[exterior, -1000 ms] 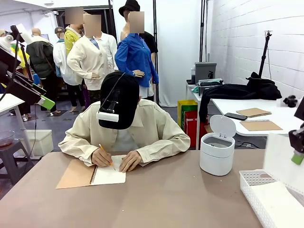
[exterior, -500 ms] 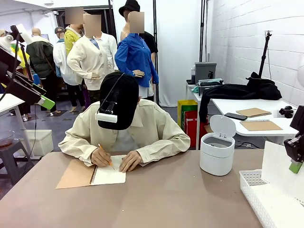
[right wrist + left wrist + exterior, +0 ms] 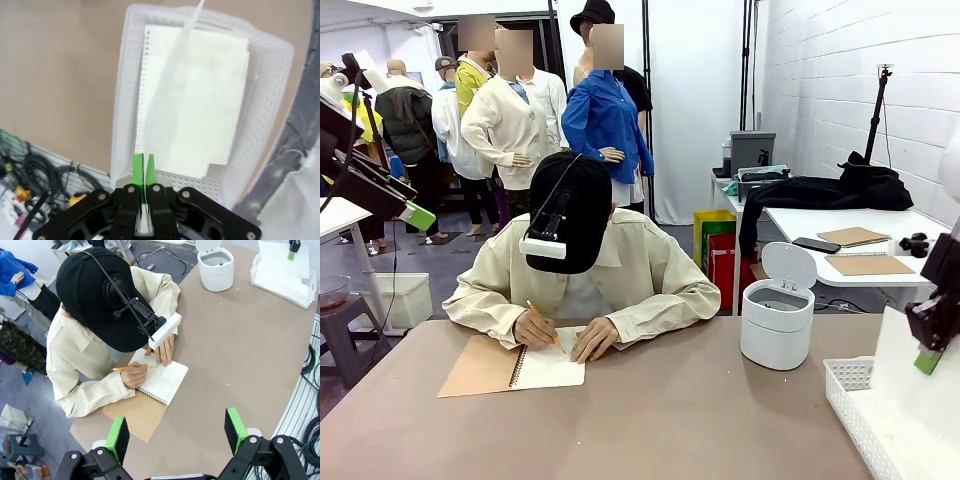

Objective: Sort the paper based on its condition.
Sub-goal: If a person hands you a paper, place it in the Organizing basket , and if it's crumpled, put it in the Trash can.

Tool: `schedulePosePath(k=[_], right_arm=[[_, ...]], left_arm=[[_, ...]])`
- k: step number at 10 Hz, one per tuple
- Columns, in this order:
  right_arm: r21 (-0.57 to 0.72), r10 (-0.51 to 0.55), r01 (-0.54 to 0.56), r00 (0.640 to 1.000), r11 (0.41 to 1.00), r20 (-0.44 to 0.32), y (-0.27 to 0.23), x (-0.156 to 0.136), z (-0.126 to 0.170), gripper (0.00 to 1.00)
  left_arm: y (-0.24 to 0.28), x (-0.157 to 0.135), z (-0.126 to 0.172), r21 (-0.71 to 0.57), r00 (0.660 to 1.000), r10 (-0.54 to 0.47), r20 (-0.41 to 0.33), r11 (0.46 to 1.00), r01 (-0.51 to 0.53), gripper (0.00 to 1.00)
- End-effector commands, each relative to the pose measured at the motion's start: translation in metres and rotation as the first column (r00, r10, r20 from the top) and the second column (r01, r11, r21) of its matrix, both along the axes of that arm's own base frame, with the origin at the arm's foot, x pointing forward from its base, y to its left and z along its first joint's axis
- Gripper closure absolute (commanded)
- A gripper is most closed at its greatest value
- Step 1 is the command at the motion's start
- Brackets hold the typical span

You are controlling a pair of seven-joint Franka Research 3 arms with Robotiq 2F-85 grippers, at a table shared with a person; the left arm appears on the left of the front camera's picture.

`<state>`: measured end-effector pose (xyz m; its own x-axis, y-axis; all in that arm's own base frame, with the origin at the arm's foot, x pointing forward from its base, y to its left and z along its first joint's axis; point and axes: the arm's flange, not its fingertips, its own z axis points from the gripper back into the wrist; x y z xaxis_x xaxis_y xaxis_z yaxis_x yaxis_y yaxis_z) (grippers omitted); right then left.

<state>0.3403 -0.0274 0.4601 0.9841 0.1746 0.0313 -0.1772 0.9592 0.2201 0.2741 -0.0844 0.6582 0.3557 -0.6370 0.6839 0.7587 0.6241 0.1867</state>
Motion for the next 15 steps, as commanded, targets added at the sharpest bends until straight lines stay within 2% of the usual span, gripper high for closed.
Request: schedulePosePath(k=[1,2,4,5,7,10,13,15], right_arm=[[0.013,-0.023,0.023,1.000,1.000,0.000,0.010,-0.007,-0.022,1.00],[0.006,-0.025,0.025,0.999,1.000,0.042,0.010,-0.006,-0.033,1.00],[-0.002,-0.045,0.045,0.997,0.999,0.060,0.006,-0.012,-0.055,1.00],[0.020,-0.089,0.088,0.994,0.996,0.068,0.004,-0.017,-0.065,1.00],[0.081,-0.197,0.195,0.980,0.978,0.016,-0.001,-0.038,-0.090,1.00],[0.073,-0.257,0.255,0.966,0.964,0.017,-0.003,-0.058,-0.118,1.00],[0.020,-0.245,0.247,0.967,0.969,-0.067,-0.003,-0.087,-0.131,1.00],[-0.025,-0.240,0.239,0.953,0.971,-0.185,-0.008,-0.099,-0.127,1.00]], left_arm=[[0.000,0.000,0.000,0.000,1.000,0.002,0.000,1.000,-0.002,0.00],[0.000,0.000,0.000,0.000,1.000,0.002,0.000,1.000,-0.002,0.00],[0.000,0.000,0.000,0.000,1.000,0.002,0.000,1.000,-0.002,0.00],[0.000,0.000,0.000,0.000,1.000,0.002,0.000,1.000,-0.002,0.00],[0.000,0.000,0.000,0.000,1.000,0.002,0.000,1.000,-0.002,0.00],[0.000,0.000,0.000,0.000,1.000,0.002,0.000,1.000,-0.002,0.00],[0.000,0.000,0.000,0.000,1.000,0.002,0.000,1.000,-0.002,0.00],[0.000,0.000,0.000,0.000,1.000,0.002,0.000,1.000,-0.002,0.00]])
